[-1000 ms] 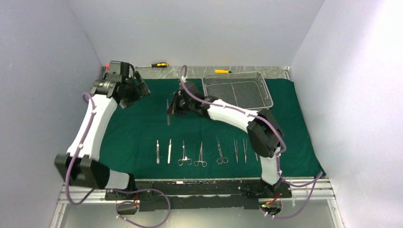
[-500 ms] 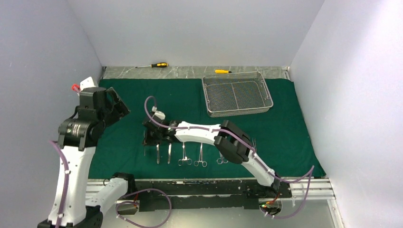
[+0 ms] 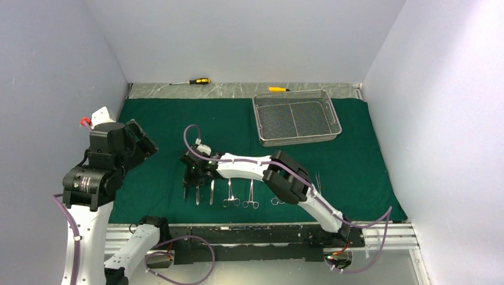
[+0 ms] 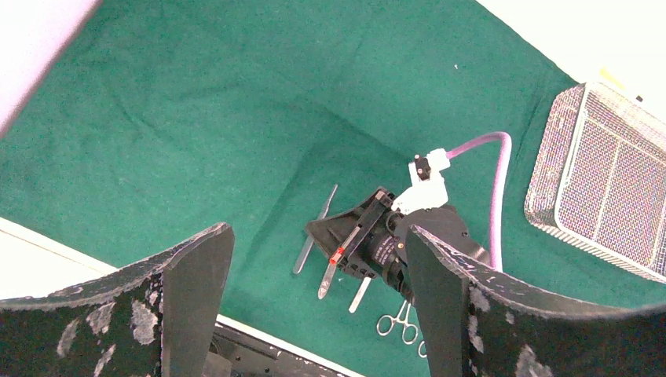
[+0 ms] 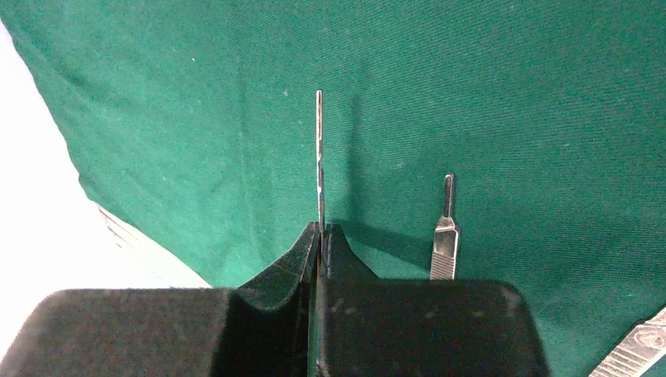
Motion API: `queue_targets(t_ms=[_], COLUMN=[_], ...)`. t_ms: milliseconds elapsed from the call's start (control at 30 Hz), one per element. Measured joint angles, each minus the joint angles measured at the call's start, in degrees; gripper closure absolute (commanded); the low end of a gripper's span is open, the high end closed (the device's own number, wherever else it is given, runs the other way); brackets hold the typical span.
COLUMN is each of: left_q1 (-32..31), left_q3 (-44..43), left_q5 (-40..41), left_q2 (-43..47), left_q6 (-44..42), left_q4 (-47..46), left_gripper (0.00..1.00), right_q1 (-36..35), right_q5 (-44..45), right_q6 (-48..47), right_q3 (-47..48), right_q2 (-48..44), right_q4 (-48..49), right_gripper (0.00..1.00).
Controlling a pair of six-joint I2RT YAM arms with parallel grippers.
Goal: Open and lay out the surgical kit
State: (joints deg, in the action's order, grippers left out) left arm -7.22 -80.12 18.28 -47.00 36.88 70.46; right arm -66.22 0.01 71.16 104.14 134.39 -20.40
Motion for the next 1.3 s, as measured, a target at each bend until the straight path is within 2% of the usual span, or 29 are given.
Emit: queue_targets(t_ms=[67,133,267,400,533,700,867,1067,1167,1300], left_q1=[0.0,0.0,0.0,0.0,0.0,0.0,0.0,0.0,0.0,0.0], left_q3=[0.3,0.6,1.2,1.1,0.4,-1.4,-3.4,-4.3,-3.8,-1.9], left_q5=[-0.3,-0.4,-0.5,-0.5,-0.4,-0.4,-0.6,-4.4,-6.6,-9.1], left_q2=[0.3,0.4,0.3,0.3,0.0,-0.2,-0.8,-2.0,-1.9,-1.4], left_q6=[0.0,0.2,0.2,0.2,0.2,0.2,0.0,-3.1,-4.6,-6.3], left_q4=[0.2,0.3,0.4,0.5,0.7,0.8,0.8,0.0,-1.5,-3.1], left_gripper=[0.15,0.14,0.15,0.15,0.14,0.14,0.13,0.03,0.01,0.01], right_q1=[-0.1,-0.3,-0.6,-0.6,-0.6,-0.6,-0.5,1.3,4.7,9.6], right_q5=[-0.3,-0.6,-1.6,-2.6,-2.5,1.9,9.4,22.9,29.3,36.3], right_q6=[0.1,0.4,1.8,2.7,2.6,2.4,0.3,-6.0,-9.9,-12.9], right_q3=[-0.1,-0.4,-1.0,-1.0,-1.0,-3.3,-7.9,-12.3,-18.9,-29.8], right_q2=[0.0,0.0,0.0,-0.1,-0.9,-4.9,-15.3,-34.2,-46.0,-61.5], right_q4=[0.0,0.1,0.5,1.8,1.1,-4.1,-9.6,-15.6,-19.8,-27.4], right_gripper=[0.98,0.92,0.64,0.50,0.43,0.41,0.38,0.28,0.23,0.11])
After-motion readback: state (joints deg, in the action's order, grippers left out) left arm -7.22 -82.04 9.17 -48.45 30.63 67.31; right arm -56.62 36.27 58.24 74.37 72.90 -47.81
